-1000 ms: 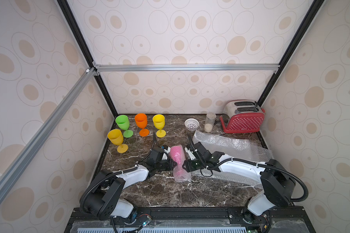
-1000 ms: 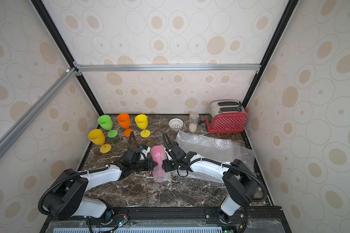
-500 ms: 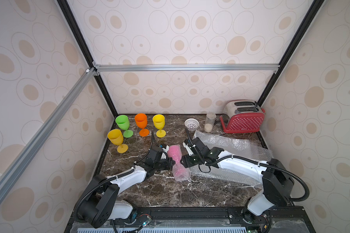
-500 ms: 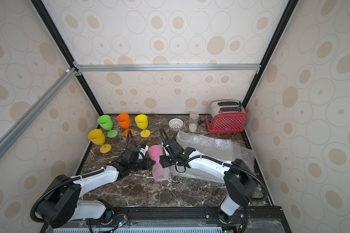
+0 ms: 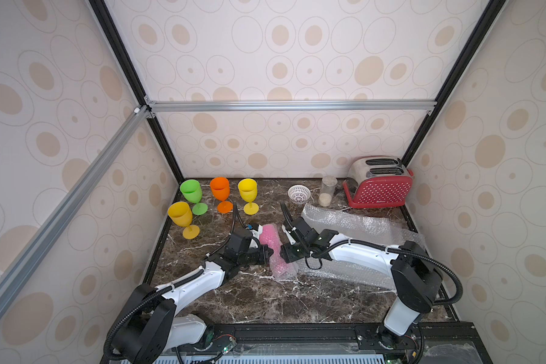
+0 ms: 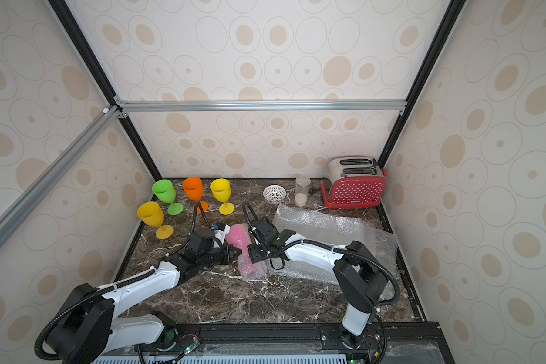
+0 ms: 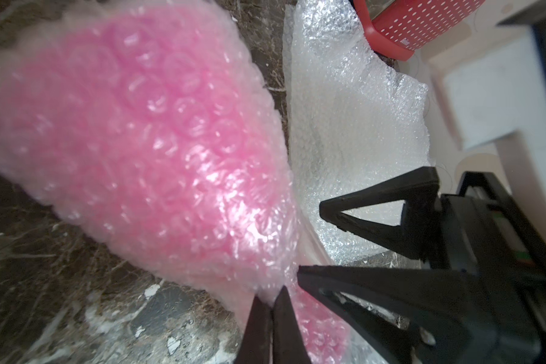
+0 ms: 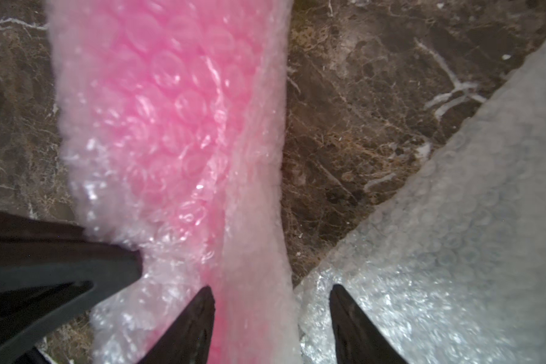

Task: Unpack wine glasses from bubble wrap
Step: Unwrap the bubble wrap at the center of the board.

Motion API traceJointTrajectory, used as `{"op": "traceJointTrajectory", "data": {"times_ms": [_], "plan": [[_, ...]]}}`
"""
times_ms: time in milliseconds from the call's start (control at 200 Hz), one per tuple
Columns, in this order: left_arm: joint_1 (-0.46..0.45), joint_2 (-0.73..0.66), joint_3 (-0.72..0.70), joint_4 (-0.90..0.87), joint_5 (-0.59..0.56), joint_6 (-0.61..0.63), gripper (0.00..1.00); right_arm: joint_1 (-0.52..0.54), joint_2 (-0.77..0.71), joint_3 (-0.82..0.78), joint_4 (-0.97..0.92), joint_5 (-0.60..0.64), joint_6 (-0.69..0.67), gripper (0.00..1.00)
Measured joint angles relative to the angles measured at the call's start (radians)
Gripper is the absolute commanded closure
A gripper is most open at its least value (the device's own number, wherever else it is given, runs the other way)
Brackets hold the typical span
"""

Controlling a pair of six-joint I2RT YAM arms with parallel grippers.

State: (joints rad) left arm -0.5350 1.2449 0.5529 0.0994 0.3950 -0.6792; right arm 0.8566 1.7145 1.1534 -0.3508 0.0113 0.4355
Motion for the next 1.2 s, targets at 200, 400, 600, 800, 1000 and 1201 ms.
{"op": "traceJointTrajectory", "data": {"times_ms": [200,400,600,800,1000,1201], "plan": [[-0.001,-0.01,-0.011,-0.011,0.006,0.0,1.0,0.0,-0.006,-0.002,-0.026,0.066,-0.01,0.4],[-0.002,-0.011,-0.012,-0.012,0.023,0.003,1.0,0.005,-0.006,-0.001,-0.031,0.068,-0.038,0.41],[-0.005,-0.005,-0.012,-0.009,0.042,0.003,1.0,0.02,-0.005,0.024,-0.032,0.068,-0.076,0.43],[-0.01,0.02,-0.012,-0.002,0.054,0.003,1.0,0.024,-0.001,0.037,-0.032,0.09,-0.103,0.44],[-0.014,0.024,-0.012,0.012,0.081,0.003,1.0,0.025,0.024,0.055,-0.04,0.125,-0.127,0.48],[-0.018,0.037,-0.012,0.025,0.097,0.003,1.0,0.025,0.044,0.07,-0.042,0.152,-0.144,0.49]]}}
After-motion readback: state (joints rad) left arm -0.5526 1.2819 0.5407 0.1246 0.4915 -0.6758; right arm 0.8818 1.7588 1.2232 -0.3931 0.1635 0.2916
